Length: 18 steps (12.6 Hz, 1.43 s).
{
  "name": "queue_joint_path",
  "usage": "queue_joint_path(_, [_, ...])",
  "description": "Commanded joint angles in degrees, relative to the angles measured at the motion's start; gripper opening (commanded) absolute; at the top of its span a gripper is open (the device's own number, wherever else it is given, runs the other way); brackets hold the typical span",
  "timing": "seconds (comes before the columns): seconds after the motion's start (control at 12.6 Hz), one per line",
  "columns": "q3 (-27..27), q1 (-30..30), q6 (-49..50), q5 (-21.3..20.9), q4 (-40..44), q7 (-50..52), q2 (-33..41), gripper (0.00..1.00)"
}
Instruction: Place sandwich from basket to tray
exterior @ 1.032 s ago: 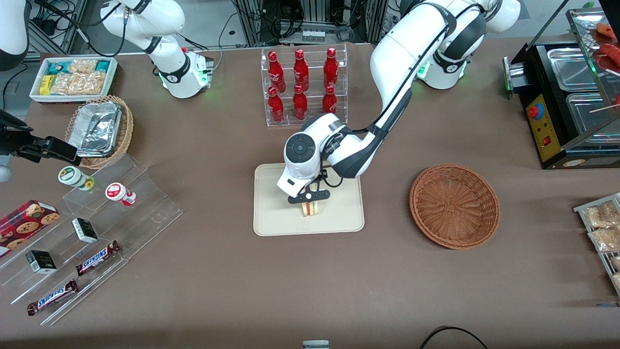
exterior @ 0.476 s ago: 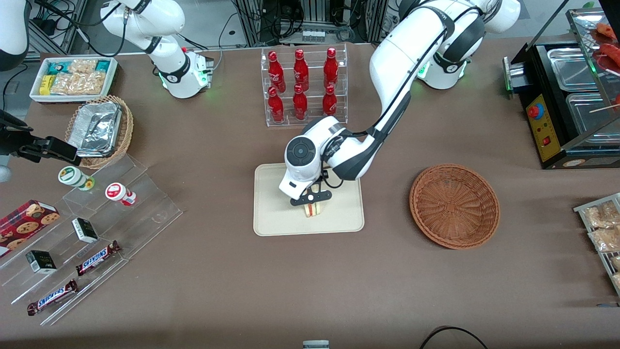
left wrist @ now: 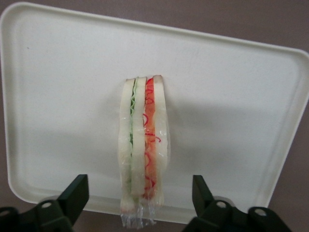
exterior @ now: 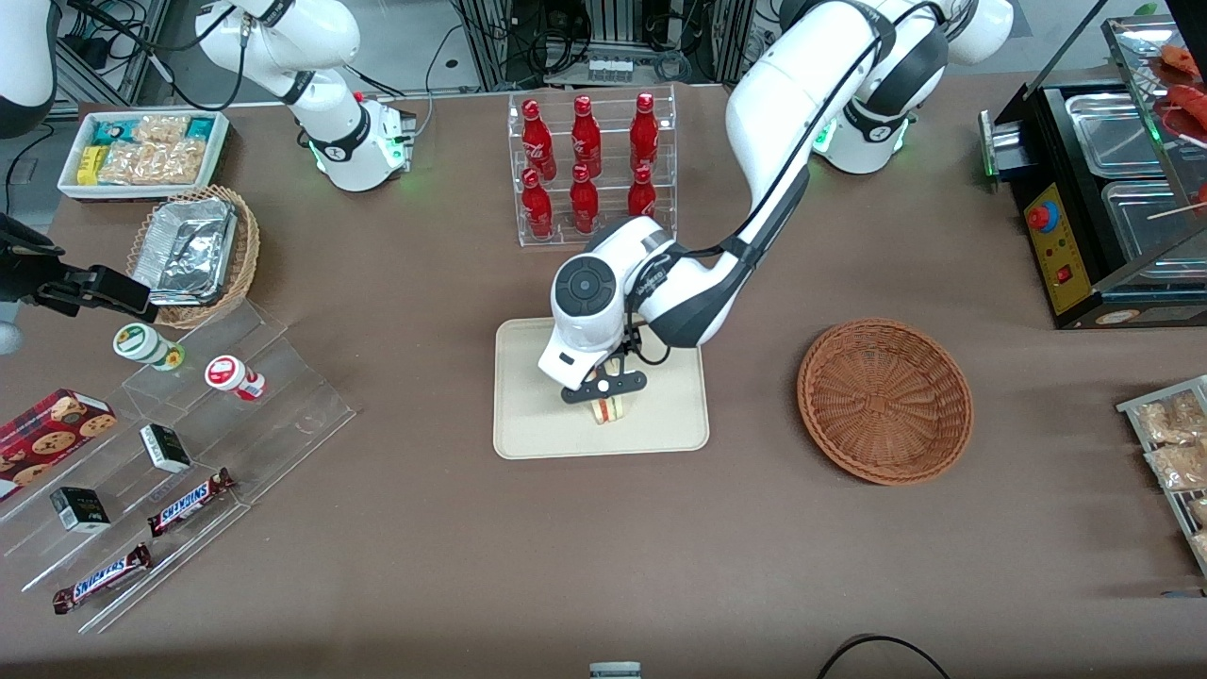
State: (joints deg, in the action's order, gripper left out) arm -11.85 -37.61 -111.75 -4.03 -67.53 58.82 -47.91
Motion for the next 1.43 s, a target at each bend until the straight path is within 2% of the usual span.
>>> queue_joint_path(0.0, [0.42, 1.21, 3.11, -0.27, 0.21, -1.50, 2.90, 1.00])
queue_joint_path(0.16, [0.51, 1.75, 6.79, -0.97, -0.06, -7.20, 5.71, 1.00])
queue_joint_path(0.4, [0.42, 6.30, 14.27, -2.64, -2.06, -11.61, 9.75, 1.00])
queue_joint_path(0.56, [0.33, 10.34, 14.46, -2.56, -9.33, -14.33, 15.89, 1.00])
queue_joint_path(0.79, [0.33, 16.14, 13.84, -2.30, -17.70, -24.43, 23.28, 1.00])
queue_joint_path(1.11, [0.25, 23.27, 13.84, -1.50, -24.30, -32.71, 30.05, 1.00])
queue_joint_path(1.35, [0.25, 27.23, 15.24, 0.08, -25.46, -38.58, 33.93, 1.00])
